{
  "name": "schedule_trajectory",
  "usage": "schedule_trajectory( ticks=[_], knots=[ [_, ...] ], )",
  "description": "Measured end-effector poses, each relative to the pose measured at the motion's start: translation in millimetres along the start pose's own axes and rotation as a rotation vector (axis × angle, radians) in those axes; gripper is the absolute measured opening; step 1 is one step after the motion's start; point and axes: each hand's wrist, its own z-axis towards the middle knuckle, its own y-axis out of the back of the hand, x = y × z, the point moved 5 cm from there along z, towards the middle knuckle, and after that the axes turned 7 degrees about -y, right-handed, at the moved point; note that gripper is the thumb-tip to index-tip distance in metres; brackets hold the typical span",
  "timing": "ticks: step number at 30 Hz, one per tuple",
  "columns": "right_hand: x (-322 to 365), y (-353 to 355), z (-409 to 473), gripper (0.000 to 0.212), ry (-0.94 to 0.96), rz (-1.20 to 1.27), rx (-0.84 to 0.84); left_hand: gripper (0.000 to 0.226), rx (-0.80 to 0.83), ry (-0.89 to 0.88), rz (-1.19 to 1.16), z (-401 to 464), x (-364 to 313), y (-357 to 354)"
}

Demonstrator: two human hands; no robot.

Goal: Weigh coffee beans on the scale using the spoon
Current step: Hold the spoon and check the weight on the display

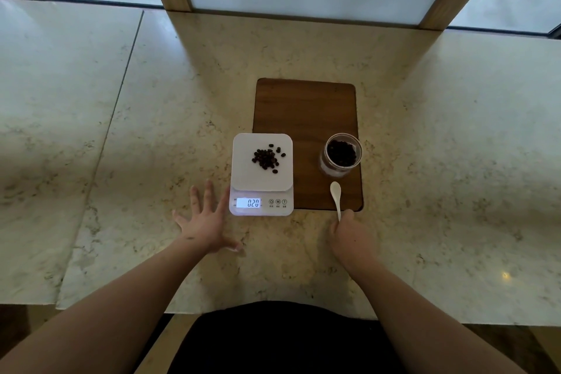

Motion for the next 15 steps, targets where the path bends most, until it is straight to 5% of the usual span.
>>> schedule_trajectory(
  ticks=[15],
  knots=[
    [2.4,-0.6,23.3,0.026,0.122,-0.209,-0.014,0.154,0.009,0.019,0.012,-0.3,0.7,0.0]
  ],
)
